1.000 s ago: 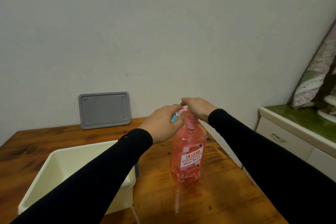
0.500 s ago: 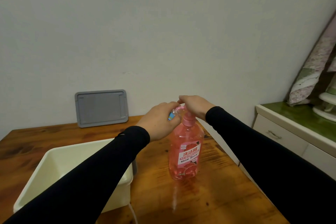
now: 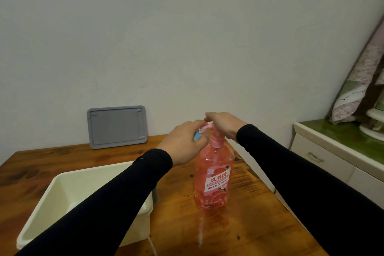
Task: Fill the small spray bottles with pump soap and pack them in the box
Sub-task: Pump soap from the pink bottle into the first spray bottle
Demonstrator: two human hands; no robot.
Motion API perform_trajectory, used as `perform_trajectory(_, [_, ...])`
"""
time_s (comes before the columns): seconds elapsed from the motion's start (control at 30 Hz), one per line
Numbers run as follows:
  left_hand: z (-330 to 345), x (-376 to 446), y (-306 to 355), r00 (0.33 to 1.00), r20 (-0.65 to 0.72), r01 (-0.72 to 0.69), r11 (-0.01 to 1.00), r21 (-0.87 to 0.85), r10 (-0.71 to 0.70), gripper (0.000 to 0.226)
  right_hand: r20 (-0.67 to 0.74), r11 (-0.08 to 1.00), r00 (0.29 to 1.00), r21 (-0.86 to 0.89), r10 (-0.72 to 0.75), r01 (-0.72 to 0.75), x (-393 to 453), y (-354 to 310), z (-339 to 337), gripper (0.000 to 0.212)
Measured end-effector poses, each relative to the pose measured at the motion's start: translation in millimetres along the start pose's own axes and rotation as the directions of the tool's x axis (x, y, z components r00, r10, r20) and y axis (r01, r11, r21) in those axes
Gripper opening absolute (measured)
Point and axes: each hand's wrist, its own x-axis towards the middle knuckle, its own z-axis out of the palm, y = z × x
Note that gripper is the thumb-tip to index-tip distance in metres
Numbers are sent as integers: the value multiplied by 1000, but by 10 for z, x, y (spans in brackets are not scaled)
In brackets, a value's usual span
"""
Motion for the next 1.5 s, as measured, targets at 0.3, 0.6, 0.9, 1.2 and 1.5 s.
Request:
perform_trajectory(0.3, [86,-63,-36,1000,10,21,1000,-11,-21,43,37,986,999,-164,8,-2,15,110,106,30])
perform_trajectory(0.6, [23,-27,-29,1000,0,19,1000,-8,-19,44,6,1000,1000,5,-1,1,19,47,28,45])
perform_trajectory(0.9, [67,-55,-40,999,22,29,999,-14,-29,42,23,1000,1000,-28,-6,7,-10,90,65,41])
perform_trajectory(1.2, [110,-67,-58,1000,-5,24,1000,-5,-24,44,19,991,999,-130,-30,33,6,114,101,36])
perform_trajectory(1.5, [28,-7,-39,1000,7,19,1000,0,-19,45,2,999,1000,44,4,-5,43,38,15,41])
